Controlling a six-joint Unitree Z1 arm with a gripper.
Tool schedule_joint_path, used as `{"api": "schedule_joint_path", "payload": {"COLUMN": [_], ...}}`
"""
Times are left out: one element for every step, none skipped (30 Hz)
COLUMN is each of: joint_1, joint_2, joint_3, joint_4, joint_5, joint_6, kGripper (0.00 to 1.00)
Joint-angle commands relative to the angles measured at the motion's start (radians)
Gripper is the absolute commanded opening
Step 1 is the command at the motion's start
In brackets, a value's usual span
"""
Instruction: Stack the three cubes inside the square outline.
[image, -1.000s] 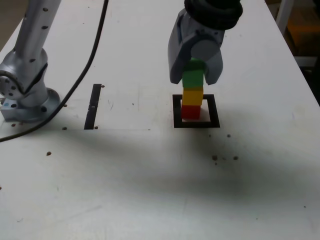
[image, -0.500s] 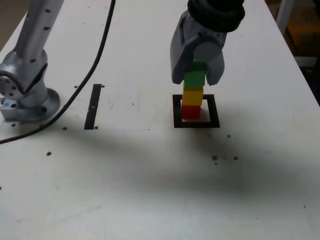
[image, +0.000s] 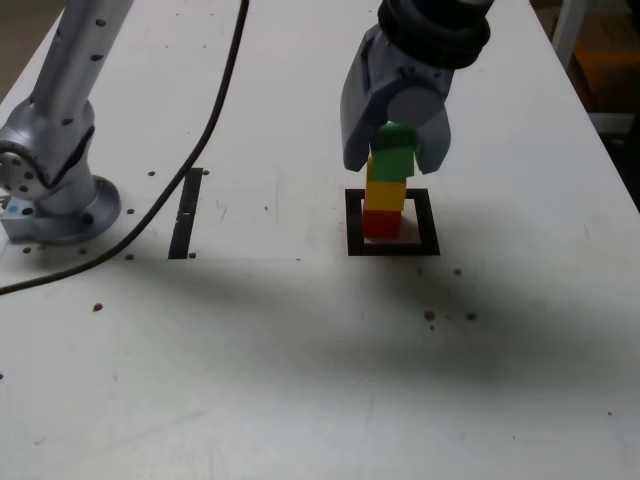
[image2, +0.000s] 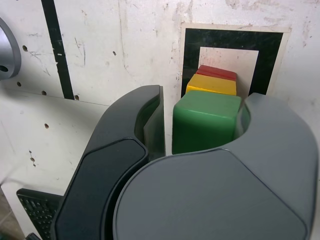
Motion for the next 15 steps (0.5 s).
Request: {"api": "schedule_joint_path", "payload": {"joint_1": [0.002, 0.002, 0.002, 0.002, 0.002, 0.002, 0.002, 0.002, 0.002, 0.002, 0.002, 0.002, 0.002, 0.003, 0.003], "joint_2": [0.007, 0.007, 0.006, 0.004, 0.002, -0.003, -0.008, -0.016, -0.023, -0.036, -0.051, -0.068, -0.093, -0.121, -0.142], "joint_3": [-0.002, -0.002, -0.002, -0.001, 0.000, 0.000, 0.002, 0.004, 0.005, 0.008, 0.013, 0.018, 0.028, 0.040, 0.050], "joint_4": [0.013, 0.013, 0.013, 0.014, 0.014, 0.015, 0.015, 0.015, 0.015, 0.015, 0.015, 0.015, 0.015, 0.015, 0.015], "joint_5": [-0.001, -0.001, 0.000, 0.001, 0.002, 0.004, 0.007, 0.010, 0.013, 0.018, 0.022, 0.026, 0.028, 0.027, 0.024], "joint_6": [0.002, 0.003, 0.004, 0.004, 0.004, 0.002, 0.000, -0.002, -0.004, -0.006, -0.009, -0.011, -0.013, -0.012, -0.010], "kGripper": [0.76, 0.78, 0.80, 0.82, 0.85, 0.88, 0.90, 0.93, 0.94, 0.96, 0.97, 0.98, 0.98, 0.98, 0.98]}}
